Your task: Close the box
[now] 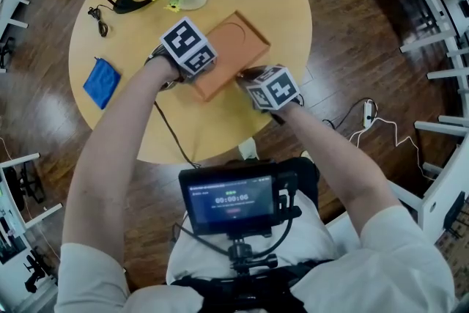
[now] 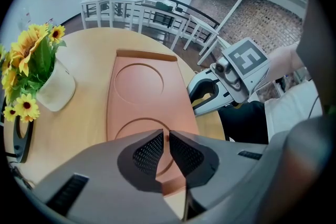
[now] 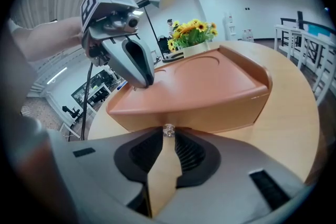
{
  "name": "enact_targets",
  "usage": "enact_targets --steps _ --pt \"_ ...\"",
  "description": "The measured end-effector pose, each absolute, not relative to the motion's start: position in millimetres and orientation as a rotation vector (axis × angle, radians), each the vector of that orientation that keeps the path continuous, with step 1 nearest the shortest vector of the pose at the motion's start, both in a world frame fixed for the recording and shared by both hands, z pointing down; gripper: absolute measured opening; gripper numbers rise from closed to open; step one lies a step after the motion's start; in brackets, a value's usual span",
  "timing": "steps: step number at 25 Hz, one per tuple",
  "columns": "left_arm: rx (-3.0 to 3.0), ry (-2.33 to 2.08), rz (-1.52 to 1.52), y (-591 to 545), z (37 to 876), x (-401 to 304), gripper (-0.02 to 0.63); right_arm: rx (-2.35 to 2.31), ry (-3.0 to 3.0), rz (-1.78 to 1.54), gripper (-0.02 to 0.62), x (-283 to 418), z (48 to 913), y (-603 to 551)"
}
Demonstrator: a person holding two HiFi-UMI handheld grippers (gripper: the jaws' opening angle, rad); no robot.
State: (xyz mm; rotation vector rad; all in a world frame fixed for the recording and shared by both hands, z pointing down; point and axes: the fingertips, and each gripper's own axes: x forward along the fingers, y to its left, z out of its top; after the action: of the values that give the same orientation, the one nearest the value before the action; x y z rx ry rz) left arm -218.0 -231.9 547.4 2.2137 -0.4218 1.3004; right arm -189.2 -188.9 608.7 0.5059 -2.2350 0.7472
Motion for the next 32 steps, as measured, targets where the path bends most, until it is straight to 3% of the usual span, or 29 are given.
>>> enact_targets --steps 7,20,32 --pt "2.236 -0.542 1.245 -237.3 538.7 -219.1 0.046 0.48 -2.244 0.739 0.107 -172.4 600.9 -176.6" --pt "2.157 -1.428 0.567 -174.0 457.6 -197.6 0.046 0.464 -2.359 0.619 0.129 -70.2 530.8 -147.1" --pt "1.841 -1.773 0.281 6.5 446.1 -69.3 0.046 0.336 -2.444 0.502 0.129 94.6 474.7 -67.7"
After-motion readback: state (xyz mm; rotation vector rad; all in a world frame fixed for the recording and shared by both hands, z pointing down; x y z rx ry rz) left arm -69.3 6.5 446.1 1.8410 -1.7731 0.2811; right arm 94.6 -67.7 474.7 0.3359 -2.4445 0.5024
